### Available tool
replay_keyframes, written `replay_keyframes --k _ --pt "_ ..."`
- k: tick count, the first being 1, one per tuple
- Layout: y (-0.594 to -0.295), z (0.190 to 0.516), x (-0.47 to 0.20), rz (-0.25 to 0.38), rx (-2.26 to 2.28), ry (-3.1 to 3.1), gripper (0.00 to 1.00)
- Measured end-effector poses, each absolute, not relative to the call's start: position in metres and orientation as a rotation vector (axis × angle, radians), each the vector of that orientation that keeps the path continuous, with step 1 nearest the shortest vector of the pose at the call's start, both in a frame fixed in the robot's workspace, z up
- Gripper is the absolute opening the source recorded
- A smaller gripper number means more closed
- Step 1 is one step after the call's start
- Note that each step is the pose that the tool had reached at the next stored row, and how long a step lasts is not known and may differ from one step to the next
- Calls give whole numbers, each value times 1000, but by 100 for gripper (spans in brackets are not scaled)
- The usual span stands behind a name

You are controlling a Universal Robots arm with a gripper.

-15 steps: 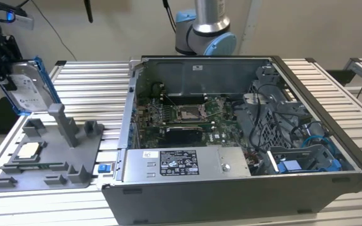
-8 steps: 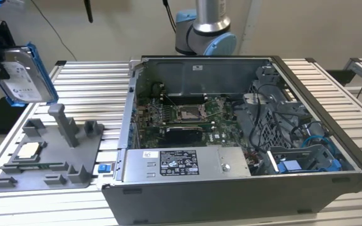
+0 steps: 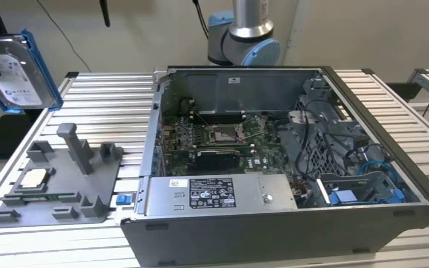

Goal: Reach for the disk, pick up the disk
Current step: 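Pick up the disk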

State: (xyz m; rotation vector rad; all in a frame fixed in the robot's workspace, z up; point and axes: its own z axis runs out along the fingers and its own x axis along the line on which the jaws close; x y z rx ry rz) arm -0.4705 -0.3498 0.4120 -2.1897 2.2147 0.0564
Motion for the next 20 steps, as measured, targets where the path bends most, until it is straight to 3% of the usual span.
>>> replay_keyframes --k 20 --pt "-350 496 -471 56 -2190 2215 0"
